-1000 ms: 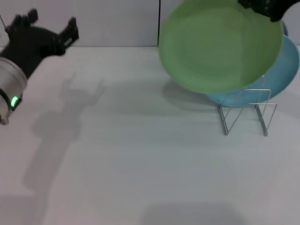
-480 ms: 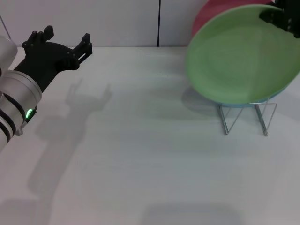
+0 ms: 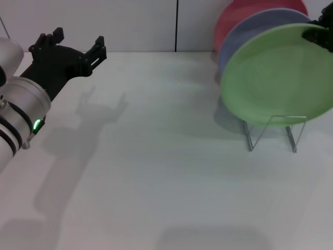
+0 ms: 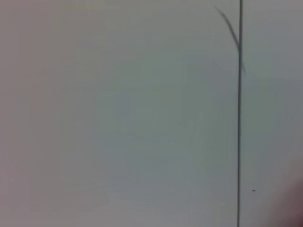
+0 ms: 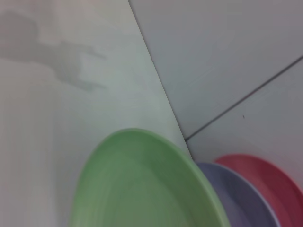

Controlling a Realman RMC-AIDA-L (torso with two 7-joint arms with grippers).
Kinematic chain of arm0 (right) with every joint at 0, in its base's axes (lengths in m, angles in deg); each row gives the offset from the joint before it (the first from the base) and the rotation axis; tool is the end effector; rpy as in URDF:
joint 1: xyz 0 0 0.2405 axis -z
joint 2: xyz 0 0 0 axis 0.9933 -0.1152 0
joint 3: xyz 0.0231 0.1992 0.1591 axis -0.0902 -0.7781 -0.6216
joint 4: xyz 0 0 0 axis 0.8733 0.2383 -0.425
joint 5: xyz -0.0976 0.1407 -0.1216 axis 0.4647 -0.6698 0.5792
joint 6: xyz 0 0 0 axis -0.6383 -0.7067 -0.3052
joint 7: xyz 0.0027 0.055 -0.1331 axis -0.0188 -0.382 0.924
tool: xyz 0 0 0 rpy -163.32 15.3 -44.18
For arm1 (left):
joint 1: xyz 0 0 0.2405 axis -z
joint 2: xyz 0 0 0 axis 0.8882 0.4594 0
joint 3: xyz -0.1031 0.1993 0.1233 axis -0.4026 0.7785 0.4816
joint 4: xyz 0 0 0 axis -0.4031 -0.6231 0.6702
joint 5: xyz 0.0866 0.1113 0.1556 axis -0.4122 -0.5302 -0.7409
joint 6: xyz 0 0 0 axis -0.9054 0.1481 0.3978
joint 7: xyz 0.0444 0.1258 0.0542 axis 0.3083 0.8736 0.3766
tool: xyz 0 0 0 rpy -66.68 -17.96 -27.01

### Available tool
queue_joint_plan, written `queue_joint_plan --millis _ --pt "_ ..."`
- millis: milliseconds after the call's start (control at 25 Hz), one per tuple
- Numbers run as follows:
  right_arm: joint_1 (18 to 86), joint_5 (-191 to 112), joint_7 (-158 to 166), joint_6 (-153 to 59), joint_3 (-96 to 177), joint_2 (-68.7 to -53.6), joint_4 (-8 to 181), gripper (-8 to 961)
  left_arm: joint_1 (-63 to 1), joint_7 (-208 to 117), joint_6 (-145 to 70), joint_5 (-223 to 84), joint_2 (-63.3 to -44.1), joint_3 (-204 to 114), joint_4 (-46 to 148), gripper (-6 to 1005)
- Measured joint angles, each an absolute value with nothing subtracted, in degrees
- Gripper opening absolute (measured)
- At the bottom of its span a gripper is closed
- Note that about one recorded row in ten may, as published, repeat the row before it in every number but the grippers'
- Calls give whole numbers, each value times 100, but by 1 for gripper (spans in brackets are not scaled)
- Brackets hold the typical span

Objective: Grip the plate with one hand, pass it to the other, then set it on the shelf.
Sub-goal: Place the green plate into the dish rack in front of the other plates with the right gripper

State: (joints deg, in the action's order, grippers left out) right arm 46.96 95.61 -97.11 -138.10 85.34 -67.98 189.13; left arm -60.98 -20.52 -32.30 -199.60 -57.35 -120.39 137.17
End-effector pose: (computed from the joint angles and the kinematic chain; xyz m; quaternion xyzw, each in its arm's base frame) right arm 0.1271 0.3585 0.1439 -0.9308 -0.0332 -0.1414 0.3354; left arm -0.1869 0.3393 0.0038 -0.7692 -0.2402 -0.2457 0.5388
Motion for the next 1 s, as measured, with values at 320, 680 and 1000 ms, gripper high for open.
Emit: queue_joint_plan --millis 320,680,1000 --pt "4829 9660 -9865 -13814 8269 -6800 18934 82 -5845 -2052 -3201 -19949 -5735 -12004 13566 861" --pt "4843 9817 -10131 -14197 8205 -6801 18942 153 -5548 -2052 -3156 -19931 -5735 -11947 13376 861" --pt "4855 9536 -10400 -14201 7775 -6789 19073 449 -5531 -2052 -3155 -19903 -5732 -11940 13356 861"
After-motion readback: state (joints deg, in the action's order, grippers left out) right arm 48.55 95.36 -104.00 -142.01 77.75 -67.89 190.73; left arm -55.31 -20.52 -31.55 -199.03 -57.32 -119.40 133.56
